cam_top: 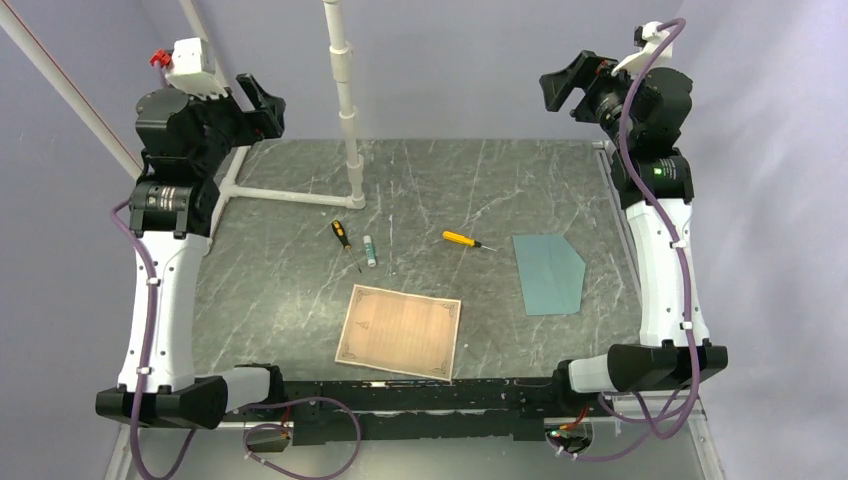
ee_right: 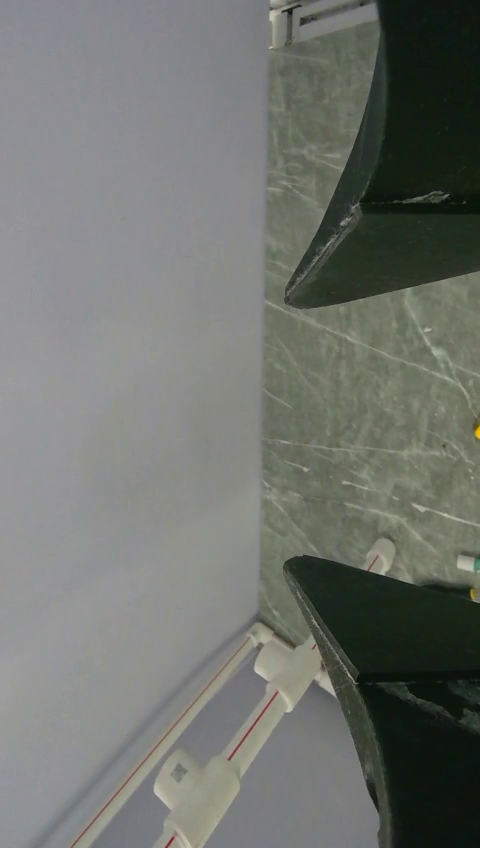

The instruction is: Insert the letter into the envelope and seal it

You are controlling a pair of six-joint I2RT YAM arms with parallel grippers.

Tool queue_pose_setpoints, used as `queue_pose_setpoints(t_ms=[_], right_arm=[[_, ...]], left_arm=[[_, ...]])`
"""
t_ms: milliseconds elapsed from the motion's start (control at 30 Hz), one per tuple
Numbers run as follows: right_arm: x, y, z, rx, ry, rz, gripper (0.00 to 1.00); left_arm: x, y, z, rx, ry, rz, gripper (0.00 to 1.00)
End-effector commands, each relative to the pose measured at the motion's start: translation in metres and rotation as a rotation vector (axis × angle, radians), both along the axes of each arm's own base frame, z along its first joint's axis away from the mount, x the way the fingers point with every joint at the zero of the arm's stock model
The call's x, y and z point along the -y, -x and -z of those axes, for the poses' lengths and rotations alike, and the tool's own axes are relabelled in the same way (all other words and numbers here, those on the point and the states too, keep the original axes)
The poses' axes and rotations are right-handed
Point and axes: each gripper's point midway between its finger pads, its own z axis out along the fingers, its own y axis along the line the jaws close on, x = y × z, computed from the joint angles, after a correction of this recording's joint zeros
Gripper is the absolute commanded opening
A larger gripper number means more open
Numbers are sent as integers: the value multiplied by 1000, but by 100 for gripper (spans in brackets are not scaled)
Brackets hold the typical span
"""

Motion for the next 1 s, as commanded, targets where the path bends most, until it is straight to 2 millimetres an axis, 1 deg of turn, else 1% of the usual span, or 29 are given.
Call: queue_pose_setpoints(t_ms=[0,100,133,200,233,300,367,433,500,567,633,700,733,800,867,933,967], right_arm=[[1,10,-14,21,-10,0,100],[-6,13,3,-19,-31,-37,100],[-10,14,10,-37,-40,-61,100],[-22,20,22,-51,-58,-127,100],[-28,21,34,-66,-71,-164,100],[-36,23,51,-99,-115,-203,100],[-43,20,77,-179,-184,-230,100],[-51,17,116,-295,-237,-257,100],[-66,20,160,-406,-261,-345,100],[-83,29,198,-487,-284,-417,100],[-104,42,231,-560,-276,-466,100],[-124,54,265,-650,-204,-471,100],[-138,67,288,-722,-131,-483,100],[-148,83,319,-820,-26,-466,98],[-154,102,353,-936,26,-473,90],[-155,122,382,-1051,39,-487,82],[-153,131,394,-1095,43,-489,79]], left_arm=[[12,-8,1,12,49,53,93],[23,-5,6,22,46,117,93],[30,-3,13,21,44,159,93],[38,0,20,25,61,205,93],[42,2,25,22,70,226,93],[52,6,32,23,84,281,93],[62,12,41,32,94,348,93],[74,17,55,22,99,430,93],[81,20,74,-26,103,470,93],[83,20,99,-89,114,468,93],[87,22,133,-175,136,468,93],[95,30,161,-250,154,487,93],[102,37,175,-294,160,501,93],[109,49,203,-379,167,510,91],[118,67,230,-462,164,532,89],[124,86,257,-545,152,542,88],[125,95,272,-595,154,541,88]])
